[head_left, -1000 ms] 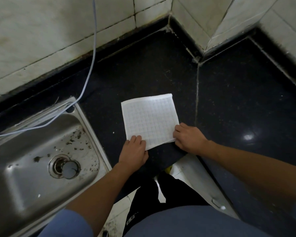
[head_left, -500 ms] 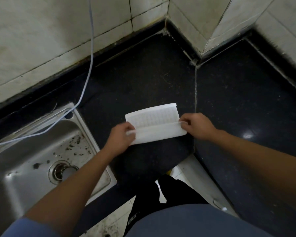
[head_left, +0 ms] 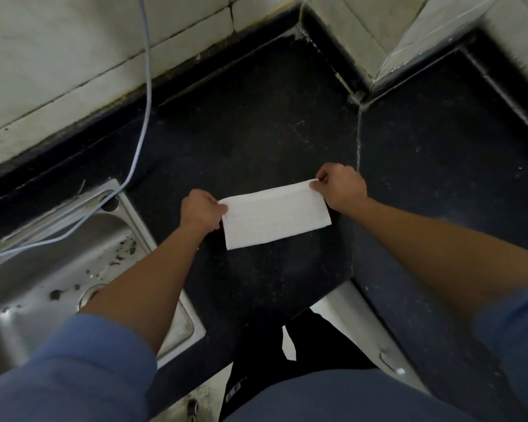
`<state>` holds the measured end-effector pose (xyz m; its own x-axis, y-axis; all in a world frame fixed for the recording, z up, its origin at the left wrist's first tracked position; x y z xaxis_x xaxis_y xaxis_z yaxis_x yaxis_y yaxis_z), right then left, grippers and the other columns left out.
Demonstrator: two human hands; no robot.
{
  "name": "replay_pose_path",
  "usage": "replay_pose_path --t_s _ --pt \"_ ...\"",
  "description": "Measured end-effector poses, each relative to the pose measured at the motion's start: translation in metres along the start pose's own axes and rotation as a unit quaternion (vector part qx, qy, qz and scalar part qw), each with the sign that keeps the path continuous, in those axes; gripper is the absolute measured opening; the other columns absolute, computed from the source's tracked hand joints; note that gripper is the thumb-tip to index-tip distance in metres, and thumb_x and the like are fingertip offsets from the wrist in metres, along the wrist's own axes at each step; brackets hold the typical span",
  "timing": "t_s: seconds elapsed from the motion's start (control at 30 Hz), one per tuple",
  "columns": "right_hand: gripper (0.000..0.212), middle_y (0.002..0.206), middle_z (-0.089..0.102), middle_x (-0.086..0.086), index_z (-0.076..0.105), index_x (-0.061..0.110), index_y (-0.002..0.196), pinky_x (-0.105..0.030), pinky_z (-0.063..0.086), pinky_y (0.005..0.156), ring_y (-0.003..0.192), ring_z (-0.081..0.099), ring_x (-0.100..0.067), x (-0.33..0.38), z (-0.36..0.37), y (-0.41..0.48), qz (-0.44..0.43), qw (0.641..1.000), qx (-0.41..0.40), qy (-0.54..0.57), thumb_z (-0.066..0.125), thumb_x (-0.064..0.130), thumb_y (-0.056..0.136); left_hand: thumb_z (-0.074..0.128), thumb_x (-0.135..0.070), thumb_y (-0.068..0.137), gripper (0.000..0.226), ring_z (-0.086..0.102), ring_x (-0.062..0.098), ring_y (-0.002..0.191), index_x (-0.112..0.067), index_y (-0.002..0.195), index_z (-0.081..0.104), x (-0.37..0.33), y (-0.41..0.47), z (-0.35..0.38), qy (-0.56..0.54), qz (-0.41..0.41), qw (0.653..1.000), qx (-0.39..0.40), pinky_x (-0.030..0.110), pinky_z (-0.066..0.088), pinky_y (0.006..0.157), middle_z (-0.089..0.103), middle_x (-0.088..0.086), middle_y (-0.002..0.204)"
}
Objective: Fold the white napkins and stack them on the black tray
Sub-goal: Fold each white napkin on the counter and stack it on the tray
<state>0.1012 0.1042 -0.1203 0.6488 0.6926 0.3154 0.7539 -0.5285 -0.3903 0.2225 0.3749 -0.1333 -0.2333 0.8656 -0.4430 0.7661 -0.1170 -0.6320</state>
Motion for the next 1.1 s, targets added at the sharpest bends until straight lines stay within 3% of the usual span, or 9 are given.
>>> replay_pose_path --t_s 0.1,0.2,0.3,0.43,0.63,0.8,0.87,0.93,1.1 --pt "0.027 0.101 0.064 -0.001 0.06 0.021 0.106 -0.034 0.047 0.074 0.091 0.062 -0.023 -0.003 -0.003 -0.004 -0.02 0.998 -0.034 -0.04 0.06 0.043 0.088 0.074 -0.027 0.078 0.018 0.065 0.024 0.076 -0.014 0.081 0.062 -0.002 -0.006 -0.005 0.069 0.026 0.997 -0.039 0.037 0.056 0.072 0.066 0.007 0.083" --pt "0.022 0.105 0.06 -0.002 0.06 0.02 0.108 -0.033 0.046 0.075 0.094 0.059 -0.021 0.007 -0.004 -0.023 -0.122 0.99 -0.061 -0.032 0.059 0.034 0.09 0.065 -0.022 0.084 0.014 0.059 0.025 0.083 -0.015 0.094 0.06 -0.013 -0.029 -0.003 0.162 0.167 0.967 -0.103 0.036 0.05 0.07 0.059 0.005 0.095" --pt "0.018 0.103 0.062 -0.001 0.064 0.019 0.104 -0.034 0.049 0.075 0.093 0.06 -0.021 0.026 0.014 -0.053 -0.23 0.972 0.008 -0.036 0.055 0.029 0.093 0.058 -0.018 0.088 0.01 0.059 0.024 0.084 -0.015 0.095 0.064 -0.021 -0.058 0.02 0.205 0.298 0.93 -0.064 0.033 0.047 0.068 0.058 0.004 0.099" --pt "0.019 0.1 0.062 -0.002 0.066 0.017 0.1 -0.038 0.051 0.07 0.093 0.06 -0.022 0.013 0.038 -0.079 -0.291 0.951 0.06 -0.087 0.05 0.027 0.095 0.05 -0.016 0.092 0.014 0.057 0.027 0.084 -0.01 0.089 0.062 0.01 -0.082 0.045 0.264 0.311 0.913 -0.012 0.034 0.044 0.064 0.057 0.007 0.093" --pt "0.012 0.086 0.063 -0.004 0.071 0.015 0.09 -0.033 0.051 0.049 0.076 0.063 -0.026 -0.047 0.016 -0.081 -0.288 0.95 -0.019 -0.117 0.072 0.008 0.08 0.062 -0.006 0.084 0.007 0.055 0.028 0.081 -0.007 0.077 0.061 0.048 -0.091 0.045 0.232 0.323 0.916 -0.051 0.039 0.05 0.054 0.055 0.008 0.085" --pt "0.019 0.103 0.062 -0.004 0.068 0.016 0.106 -0.038 0.053 0.071 0.095 0.06 -0.025 -0.032 0.002 -0.074 -0.177 0.982 -0.041 -0.06 0.061 0.02 0.089 0.074 -0.006 0.072 0.013 0.059 0.025 0.082 -0.01 0.084 0.07 0.035 -0.091 0.033 0.265 0.381 0.881 -0.096 0.033 0.053 0.057 0.062 0.006 0.091" --pt "0.032 0.111 0.059 -0.005 0.06 0.017 0.118 -0.039 0.051 0.08 0.101 0.058 -0.025 -0.013 0.003 -0.065 -0.089 0.995 -0.02 -0.026 0.058 0.035 0.091 0.072 -0.011 0.076 0.028 0.058 0.031 0.103 -0.011 0.104 0.07 0.026 -0.083 0.027 0.303 0.381 0.869 -0.088 0.038 0.051 0.077 0.061 0.01 0.116" --pt "0.044 0.116 0.059 -0.007 0.054 0.014 0.124 -0.036 0.047 0.08 0.104 0.059 -0.028 0.004 0.009 -0.057 -0.025 0.999 0.017 -0.04 0.06 0.041 0.09 0.065 -0.026 0.085 0.045 0.04 0.03 0.13 -0.015 0.127 0.057 0.023 -0.075 0.024 0.36 0.343 0.867 -0.04 0.043 0.038 0.099 0.043 0.009 0.144" --pt "0.03 0.11 0.065 -0.007 0.063 0.015 0.112 -0.032 0.048 0.074 0.095 0.063 -0.026 0.014 0.016 -0.05 0.11 0.989 0.067 0.07 0.065 0.022 0.083 0.057 -0.035 0.09 0.056 0.017 0.022 0.143 -0.022 0.142 0.04 0.027 -0.072 0.023 0.389 0.296 0.872 -0.009 0.04 0.023 0.111 0.019 0.002 0.157"
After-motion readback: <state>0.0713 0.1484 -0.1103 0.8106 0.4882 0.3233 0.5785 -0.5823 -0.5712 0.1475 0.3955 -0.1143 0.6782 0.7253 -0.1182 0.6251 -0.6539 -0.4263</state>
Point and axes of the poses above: each hand's wrist, its own y-axis towards the middle knuckle, its own z-axis out of the palm, x = y × z, the point moved 3 cm from there along y, towards the middle knuckle
